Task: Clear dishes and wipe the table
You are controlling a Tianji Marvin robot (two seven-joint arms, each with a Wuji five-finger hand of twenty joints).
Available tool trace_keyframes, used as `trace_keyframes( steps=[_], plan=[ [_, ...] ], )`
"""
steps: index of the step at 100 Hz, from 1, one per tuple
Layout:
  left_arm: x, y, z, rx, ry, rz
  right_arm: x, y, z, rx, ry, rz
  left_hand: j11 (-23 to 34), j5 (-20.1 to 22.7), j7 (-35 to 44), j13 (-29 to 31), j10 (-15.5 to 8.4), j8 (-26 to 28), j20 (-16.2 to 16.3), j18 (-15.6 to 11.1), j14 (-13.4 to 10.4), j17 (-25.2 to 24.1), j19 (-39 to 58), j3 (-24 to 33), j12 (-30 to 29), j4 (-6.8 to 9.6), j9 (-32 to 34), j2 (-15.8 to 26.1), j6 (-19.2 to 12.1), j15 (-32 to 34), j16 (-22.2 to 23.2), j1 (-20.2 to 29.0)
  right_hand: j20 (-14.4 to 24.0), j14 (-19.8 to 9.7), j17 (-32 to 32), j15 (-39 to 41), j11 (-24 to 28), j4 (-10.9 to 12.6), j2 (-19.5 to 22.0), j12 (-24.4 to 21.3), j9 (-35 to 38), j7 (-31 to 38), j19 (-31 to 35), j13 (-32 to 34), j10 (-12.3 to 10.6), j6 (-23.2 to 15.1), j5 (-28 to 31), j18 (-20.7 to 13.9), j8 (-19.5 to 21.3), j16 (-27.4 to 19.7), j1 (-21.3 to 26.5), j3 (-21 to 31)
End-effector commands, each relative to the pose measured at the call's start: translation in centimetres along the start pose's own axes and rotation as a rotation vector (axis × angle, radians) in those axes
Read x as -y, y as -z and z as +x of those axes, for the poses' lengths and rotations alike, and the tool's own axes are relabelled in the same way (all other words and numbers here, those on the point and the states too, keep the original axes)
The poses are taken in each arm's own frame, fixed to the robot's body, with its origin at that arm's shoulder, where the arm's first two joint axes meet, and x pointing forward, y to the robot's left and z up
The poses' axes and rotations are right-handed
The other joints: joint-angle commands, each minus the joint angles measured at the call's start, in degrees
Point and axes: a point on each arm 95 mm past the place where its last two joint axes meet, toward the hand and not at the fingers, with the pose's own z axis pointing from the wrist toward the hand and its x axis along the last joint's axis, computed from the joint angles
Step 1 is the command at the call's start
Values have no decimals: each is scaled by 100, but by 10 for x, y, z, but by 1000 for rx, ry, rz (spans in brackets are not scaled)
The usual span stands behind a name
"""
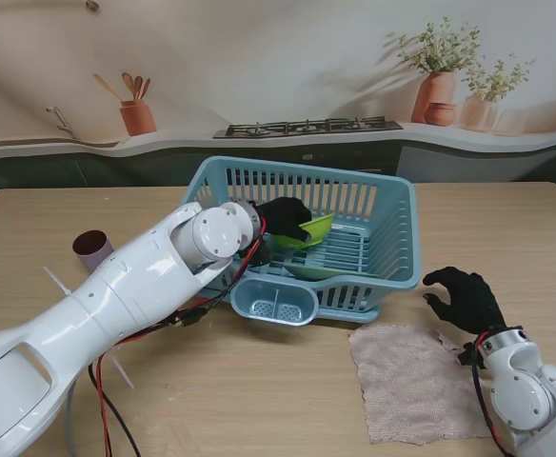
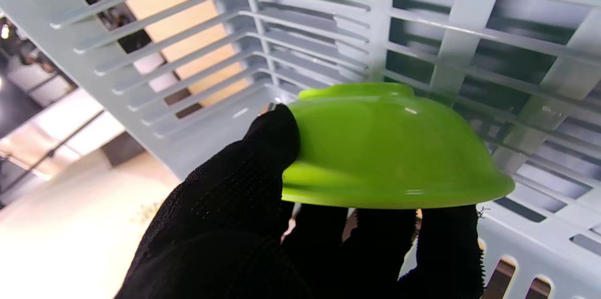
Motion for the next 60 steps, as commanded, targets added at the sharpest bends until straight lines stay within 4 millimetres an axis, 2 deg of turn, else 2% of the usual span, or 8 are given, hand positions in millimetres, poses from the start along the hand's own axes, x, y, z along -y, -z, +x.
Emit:
trace_keyframes(
  steps=[1, 10, 26, 30, 51, 60],
  plan=[
    [-3, -1, 4, 1, 5, -26, 3, 1, 1, -5, 0, 16, -11, -147, 44, -157, -205, -70, -172, -50, -148, -142, -212, 99, -143, 392, -154, 471, -954, -78, -148, 653, 34, -89, -86, -70, -58, 204, -74, -59, -48, -34, -77, -175, -2, 32, 75, -107, 42, -35, -143, 132],
    [-5, 0, 4, 10, 15, -41, 3, 1, 1, -3, -1, 16, 116, -307, 12, -321, -191, -143, -248, -70, -172, -281, -255, -536, -270, 550, -405, 460, -894, -138, -242, 732, 34, -88, -85, -70, -56, 204, -75, -58, -46, -31, -78, -179, -2, 30, 77, -114, 43, -34, -144, 133],
    [-6, 1, 6, 3, 25, -45, 3, 1, 1, -5, -2, 16, 239, -354, -29, -401, -231, -161, -263, -46, -215, -375, -277, -666, -380, 559, -576, 380, -881, -173, -264, 455, 34, -92, -86, -69, -58, 205, -76, -59, -49, -31, -80, -180, -8, 32, 78, -129, 43, -34, -147, 135],
    [-5, 1, 7, 1, 24, -44, 3, 1, 1, -5, -2, 16, 370, -396, -71, -456, -248, -152, -282, -65, -251, -413, -292, -597, -666, 521, -690, 332, -877, -210, -291, 306, 35, -87, -86, -69, -56, 205, -73, -59, -49, -31, -79, -180, -15, 25, 76, -106, 43, -34, -146, 135],
    [-4, 2, 8, -1, 30, -42, 3, 1, 1, -5, -2, 14, 365, -602, -250, -733, -298, -115, -386, -111, -356, -666, -464, -370, -764, 442, -988, 75, -840, -358, -353, -460, 36, -83, -92, -70, -54, 205, -78, -58, -46, -29, -81, -186, -3, 30, 74, -110, 43, -34, -144, 137],
    [-4, 2, 8, -2, 31, -44, 3, 1, 1, -6, -2, 13, 353, -627, -402, -830, -357, -28, -458, -111, -407, -764, -539, 162, -777, 304, -1079, -28, -832, -424, -369, -1037, 38, -91, -87, -67, -55, 205, -75, -58, -52, -32, -78, -180, -8, 30, 66, -103, 42, -33, -142, 137]
  ],
)
